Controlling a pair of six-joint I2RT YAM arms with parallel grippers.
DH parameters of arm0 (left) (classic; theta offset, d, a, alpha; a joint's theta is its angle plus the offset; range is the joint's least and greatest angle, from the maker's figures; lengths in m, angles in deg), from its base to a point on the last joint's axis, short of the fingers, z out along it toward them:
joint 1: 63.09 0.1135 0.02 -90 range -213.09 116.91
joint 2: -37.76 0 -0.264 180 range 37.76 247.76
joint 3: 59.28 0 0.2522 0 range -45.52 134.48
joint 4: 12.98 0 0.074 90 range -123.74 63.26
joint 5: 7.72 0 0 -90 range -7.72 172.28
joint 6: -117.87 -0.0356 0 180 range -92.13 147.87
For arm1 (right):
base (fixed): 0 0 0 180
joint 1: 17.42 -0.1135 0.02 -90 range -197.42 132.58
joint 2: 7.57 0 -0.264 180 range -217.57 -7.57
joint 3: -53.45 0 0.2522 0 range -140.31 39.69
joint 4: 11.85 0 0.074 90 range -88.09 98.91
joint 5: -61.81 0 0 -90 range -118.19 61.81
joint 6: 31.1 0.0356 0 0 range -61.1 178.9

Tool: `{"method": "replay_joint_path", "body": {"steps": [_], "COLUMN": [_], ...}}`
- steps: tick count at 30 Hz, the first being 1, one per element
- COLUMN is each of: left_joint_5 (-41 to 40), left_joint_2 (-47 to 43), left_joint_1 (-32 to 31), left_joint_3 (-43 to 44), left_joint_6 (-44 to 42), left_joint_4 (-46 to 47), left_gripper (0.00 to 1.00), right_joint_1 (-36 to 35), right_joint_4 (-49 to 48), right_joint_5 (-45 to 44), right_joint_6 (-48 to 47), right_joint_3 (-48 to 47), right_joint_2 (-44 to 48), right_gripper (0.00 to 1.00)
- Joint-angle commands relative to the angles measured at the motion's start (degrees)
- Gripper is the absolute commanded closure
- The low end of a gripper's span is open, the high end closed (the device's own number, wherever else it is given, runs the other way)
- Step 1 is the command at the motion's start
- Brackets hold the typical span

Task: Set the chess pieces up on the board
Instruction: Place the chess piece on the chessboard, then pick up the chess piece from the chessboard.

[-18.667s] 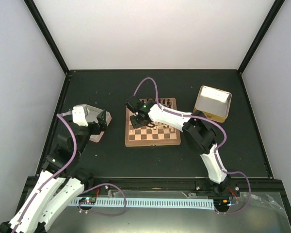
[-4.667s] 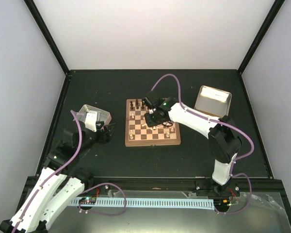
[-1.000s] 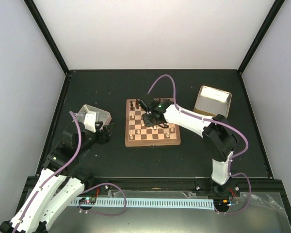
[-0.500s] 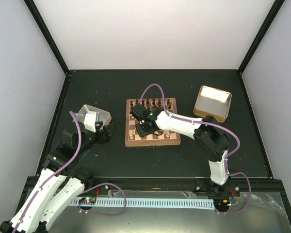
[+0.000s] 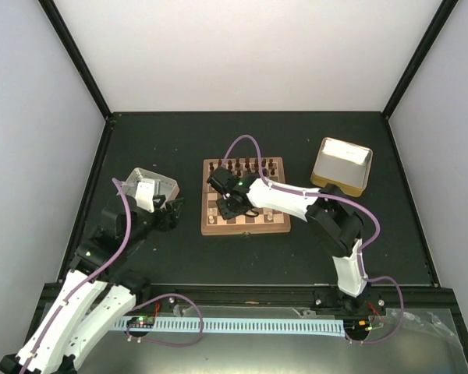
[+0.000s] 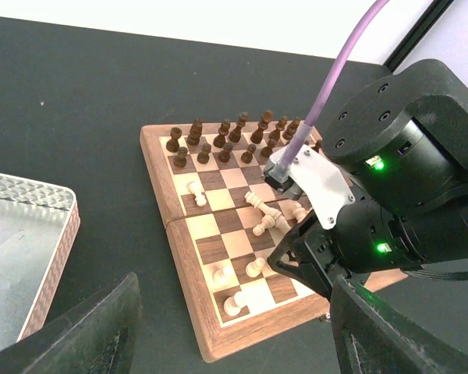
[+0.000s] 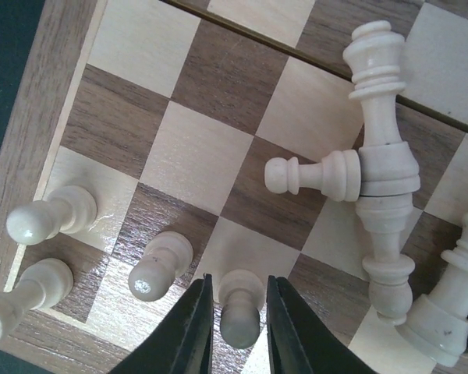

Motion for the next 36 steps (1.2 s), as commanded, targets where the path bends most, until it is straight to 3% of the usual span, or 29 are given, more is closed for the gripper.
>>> {"method": "replay_joint_path", "body": {"steps": [1, 9, 15, 25, 30, 36], "left_joint_5": [-0.11, 4.79, 13.14, 11.57, 9.64, 6.0], "left_joint_2": [0.75, 4.47, 14.81, 44.68, 59.83, 69.27], "left_joint_1": [0.48, 0.48, 0.39, -0.38, -0.79, -1.28], "left_joint_3": [0.06, -1.47, -0.93, 16.13, 25.7, 33.61], "left_joint_6": [0.26, 4.45, 7.2, 6.01, 5.31, 5.29], "left_joint_4": [-0.06, 3.0, 8.33, 4.02, -0.9, -5.27], "left_gripper": [0.32, 0.31, 0.34, 0.49, 0.48, 0.49], "right_joint_1": [-0.18, -0.03, 1.82, 8.31, 9.34, 10.22], "right_joint_4": [-1.13, -3.54, -13.74, -20.71, -21.94, -23.33], "right_joint_5": [-0.79, -2.47, -6.89, -3.53, -1.83, -0.72], "right_joint_6": [-0.13, 2.11, 6.14, 7.25, 6.39, 5.92], "right_joint_3": [-0.94, 1.38, 12.12, 23.59, 26.08, 27.91], "right_joint_2": [-0.53, 6.9, 19.28, 26.6, 27.43, 27.67], "right_gripper": [0.77, 0.72, 0.69, 0.69, 0.69, 0.69]}}
